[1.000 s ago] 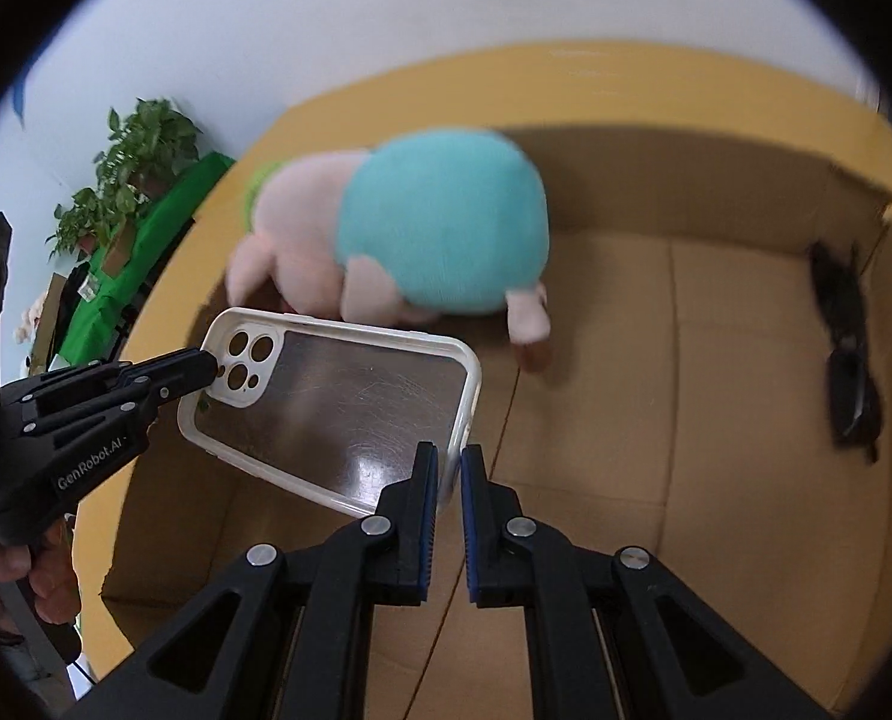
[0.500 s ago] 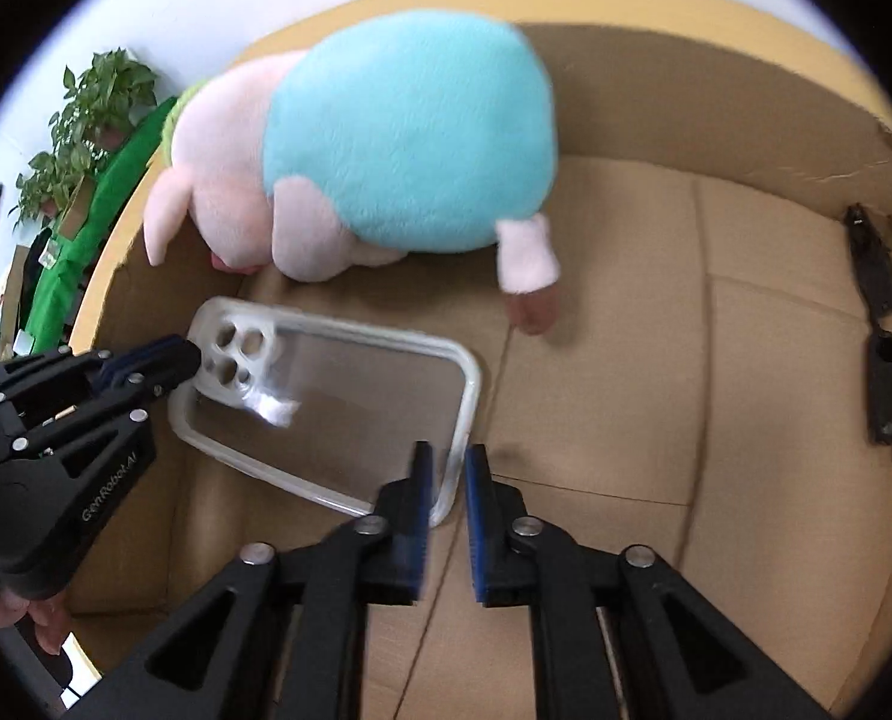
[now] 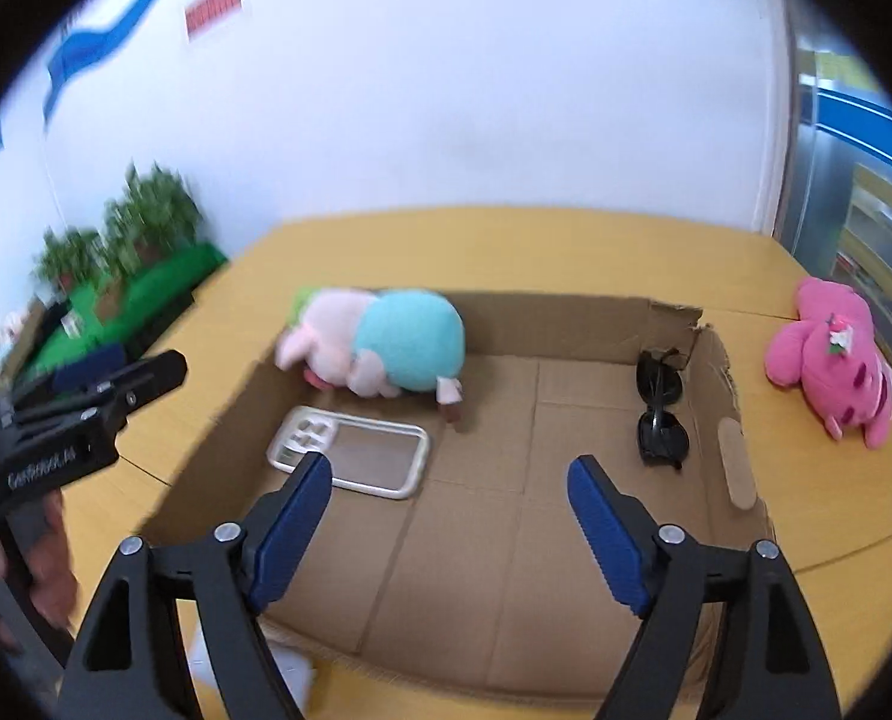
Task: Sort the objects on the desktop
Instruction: 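Raise the open left gripper out of the box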
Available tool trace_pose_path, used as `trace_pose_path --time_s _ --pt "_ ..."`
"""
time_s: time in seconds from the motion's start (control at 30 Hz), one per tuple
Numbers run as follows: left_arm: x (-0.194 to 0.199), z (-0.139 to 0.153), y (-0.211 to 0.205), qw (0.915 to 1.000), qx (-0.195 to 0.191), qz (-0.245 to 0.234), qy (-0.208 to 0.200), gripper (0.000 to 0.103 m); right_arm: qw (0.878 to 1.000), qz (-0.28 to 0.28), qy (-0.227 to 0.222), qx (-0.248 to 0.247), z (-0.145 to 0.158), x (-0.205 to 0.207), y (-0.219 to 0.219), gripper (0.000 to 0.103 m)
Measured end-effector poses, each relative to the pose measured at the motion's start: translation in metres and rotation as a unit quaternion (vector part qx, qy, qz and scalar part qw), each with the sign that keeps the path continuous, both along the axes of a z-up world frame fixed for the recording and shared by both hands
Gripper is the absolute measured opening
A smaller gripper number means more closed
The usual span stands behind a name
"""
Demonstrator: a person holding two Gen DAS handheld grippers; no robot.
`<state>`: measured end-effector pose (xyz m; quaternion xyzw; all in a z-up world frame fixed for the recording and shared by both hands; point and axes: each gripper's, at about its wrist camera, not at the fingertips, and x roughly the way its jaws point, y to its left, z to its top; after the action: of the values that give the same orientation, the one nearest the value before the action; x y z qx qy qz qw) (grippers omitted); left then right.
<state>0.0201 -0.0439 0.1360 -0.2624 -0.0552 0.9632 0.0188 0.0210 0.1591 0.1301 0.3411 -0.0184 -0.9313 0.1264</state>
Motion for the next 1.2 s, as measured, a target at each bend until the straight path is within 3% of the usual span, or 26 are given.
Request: trace_pose_path --time_s 0.17,0.33,0.43,0.63,0.93,1.2 --pt "0.034 0.000 -0.001 0.9975 -0.001 0.044 0.055 0.092 0.999 0.007 0.015 0.038 0.004 0.020 -0.005 0.083" --pt "0.039 -0.015 0.006 0.9974 0.004 0.055 0.046 0.092 0.999 0.001 0.005 0.037 -0.003 0.034 0.009 0.083" --pt "0.044 -0.023 0.018 0.9986 -0.001 0.037 0.037 0.091 1.000 -0.004 0.003 0.031 -0.005 0.040 0.020 0.083" --pt "0.062 -0.018 0.040 0.9972 -0.047 0.029 0.050 0.091 1.000 -0.004 0.003 0.029 -0.005 0.049 0.033 0.083" --pt "0.066 -0.013 0.040 0.9984 -0.028 0.028 0.041 0.091 0.999 0.005 0.006 0.034 -0.007 0.059 0.034 0.083" --pt "0.066 -0.023 0.038 0.9999 -0.011 -0.003 0.000 0.092 1.000 -0.012 -0.003 0.027 -0.011 0.064 0.041 0.083"
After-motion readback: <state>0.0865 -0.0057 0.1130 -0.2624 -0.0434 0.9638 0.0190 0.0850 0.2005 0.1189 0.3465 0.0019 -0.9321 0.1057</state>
